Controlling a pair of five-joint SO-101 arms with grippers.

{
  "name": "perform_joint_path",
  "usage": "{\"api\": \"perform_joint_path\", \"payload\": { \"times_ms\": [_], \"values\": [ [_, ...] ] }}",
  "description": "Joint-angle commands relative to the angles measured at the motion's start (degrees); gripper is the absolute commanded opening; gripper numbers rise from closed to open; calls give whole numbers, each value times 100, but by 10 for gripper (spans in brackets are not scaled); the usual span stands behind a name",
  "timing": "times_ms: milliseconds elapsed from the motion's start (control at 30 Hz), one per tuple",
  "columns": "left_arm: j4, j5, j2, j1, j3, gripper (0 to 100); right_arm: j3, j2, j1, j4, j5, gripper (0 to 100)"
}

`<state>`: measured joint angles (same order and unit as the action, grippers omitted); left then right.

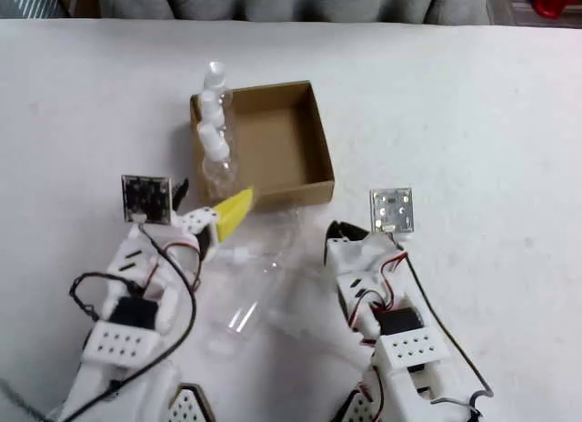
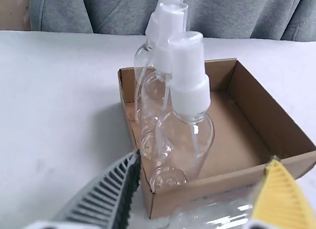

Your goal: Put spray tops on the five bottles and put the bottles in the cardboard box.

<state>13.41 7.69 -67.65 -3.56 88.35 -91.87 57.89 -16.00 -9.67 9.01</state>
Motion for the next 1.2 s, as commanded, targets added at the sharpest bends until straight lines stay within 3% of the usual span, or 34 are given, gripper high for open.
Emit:
{"api": "perform_joint_path", "payload": {
  "times_ms": [0, 333, 467, 667, 867, 1167],
  "values": [
    [1073, -79, -1165, -57, -79, 363, 70, 84, 40, 84, -9, 18],
    [3578, -88, -3670, -22, -79, 358, 62, 84, 40, 75, -9, 17],
    [4229, -88, -3697, 163, -264, 358, 62, 84, 40, 75, -9, 17],
    [4791, -88, -3679, 971, -141, 358, 53, 66, 31, 75, -9, 17],
    [4826, -88, -3679, 1815, 457, 358, 0, 75, 4, 84, -9, 18],
    [4712, -88, -3670, 2158, 862, 358, 0, 84, 48, 84, -9, 18]
  ]
}}
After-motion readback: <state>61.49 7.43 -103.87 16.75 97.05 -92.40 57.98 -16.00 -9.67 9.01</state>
